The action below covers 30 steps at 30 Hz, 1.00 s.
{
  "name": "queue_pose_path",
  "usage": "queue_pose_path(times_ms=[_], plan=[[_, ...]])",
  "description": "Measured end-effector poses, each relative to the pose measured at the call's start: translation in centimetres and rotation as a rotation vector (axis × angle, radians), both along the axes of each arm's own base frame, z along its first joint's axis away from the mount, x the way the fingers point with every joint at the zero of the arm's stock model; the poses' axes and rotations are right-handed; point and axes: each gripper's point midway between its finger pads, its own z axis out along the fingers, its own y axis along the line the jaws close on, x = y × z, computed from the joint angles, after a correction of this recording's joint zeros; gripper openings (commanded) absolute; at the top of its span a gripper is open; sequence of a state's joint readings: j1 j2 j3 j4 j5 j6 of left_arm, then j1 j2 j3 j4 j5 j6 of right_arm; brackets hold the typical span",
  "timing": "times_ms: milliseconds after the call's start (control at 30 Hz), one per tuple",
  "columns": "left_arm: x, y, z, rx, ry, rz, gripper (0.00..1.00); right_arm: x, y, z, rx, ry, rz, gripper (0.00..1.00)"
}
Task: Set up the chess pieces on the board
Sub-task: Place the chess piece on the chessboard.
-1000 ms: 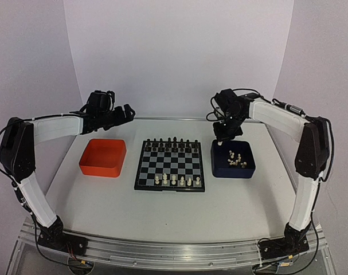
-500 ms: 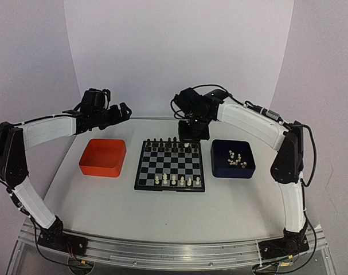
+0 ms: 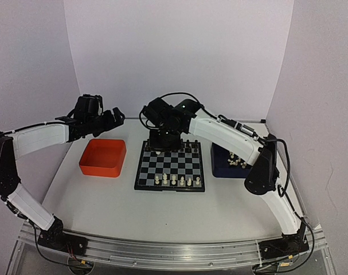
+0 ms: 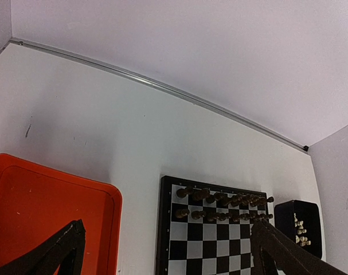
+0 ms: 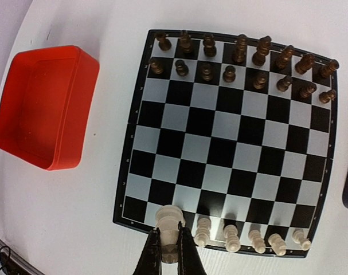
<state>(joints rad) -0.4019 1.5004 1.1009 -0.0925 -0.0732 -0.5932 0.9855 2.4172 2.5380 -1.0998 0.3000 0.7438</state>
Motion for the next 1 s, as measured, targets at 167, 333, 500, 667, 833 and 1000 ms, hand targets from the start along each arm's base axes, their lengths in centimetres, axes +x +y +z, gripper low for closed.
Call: queue_pose_path(times_ms=[167,333,500,667,833,1000], plan=[[-0.7,0.5,-0.6,-0.007,0.025,0.02,1.0,-0.9,1.7,-1.8,0.0,0.016,0.009,0.0],[-1.5,1.0,-1.5,-0.006,0.045,0.035,1.0,-1.2,2.4,-4.1,-0.02,0.042,0.011,0.0],[-1.6,1.2,-1.6,-0.001,0.045,0.043,1.0,-1.6,2.7,-5.6,-0.039,0.058,0.016,0.0],[-1.6,1.2,-1.6,-0.001,0.045,0.043,1.0,-2.1,3.5,-6.6,-0.05,0.057,0.036,0.0],[-1.6,1.2,-1.6,-0.001,0.045,0.042,1.0,-2.4,4.1,-8.7,-0.073,0.064,0.056,0.0],[-1.6,1.2,-1.6,-0.001,0.045,0.042,1.0,-2.7,4.3,-9.2,-0.08,0.066,0.065,0.0]])
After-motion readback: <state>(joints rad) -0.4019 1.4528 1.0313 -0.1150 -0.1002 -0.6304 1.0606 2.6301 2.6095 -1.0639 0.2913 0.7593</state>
